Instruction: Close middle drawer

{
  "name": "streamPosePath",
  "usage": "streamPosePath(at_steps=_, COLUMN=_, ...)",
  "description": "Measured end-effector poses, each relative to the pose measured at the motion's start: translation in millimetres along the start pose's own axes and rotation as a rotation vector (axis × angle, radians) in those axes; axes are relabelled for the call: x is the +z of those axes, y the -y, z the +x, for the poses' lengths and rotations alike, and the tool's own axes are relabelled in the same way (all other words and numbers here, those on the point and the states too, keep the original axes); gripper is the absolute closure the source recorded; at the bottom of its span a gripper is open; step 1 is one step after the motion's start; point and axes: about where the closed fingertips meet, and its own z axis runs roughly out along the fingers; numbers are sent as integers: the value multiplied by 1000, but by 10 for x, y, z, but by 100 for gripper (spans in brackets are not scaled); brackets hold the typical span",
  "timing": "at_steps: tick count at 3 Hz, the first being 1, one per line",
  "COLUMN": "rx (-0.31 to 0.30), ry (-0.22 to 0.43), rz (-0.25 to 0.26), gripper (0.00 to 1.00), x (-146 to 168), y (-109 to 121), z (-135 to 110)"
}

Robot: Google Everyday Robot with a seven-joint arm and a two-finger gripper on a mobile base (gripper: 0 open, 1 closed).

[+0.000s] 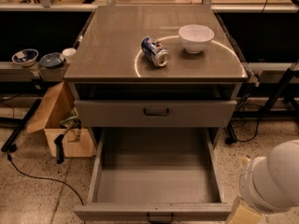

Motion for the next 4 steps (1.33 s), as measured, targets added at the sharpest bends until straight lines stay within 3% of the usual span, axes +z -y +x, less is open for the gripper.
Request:
streamPosePath(at_steps=2, rx=11, ry=27, rz=-3, gripper=64, x=138, y=-49, z=16)
streamPosePath(at_steps=3, rx=-18, ry=117, rz=-79, gripper=95, x=523, y=-261, z=60)
streamPosePath(at_steps=4, rx=-142, ry=195, rz=-155, gripper=100, x=718, y=-453, z=30)
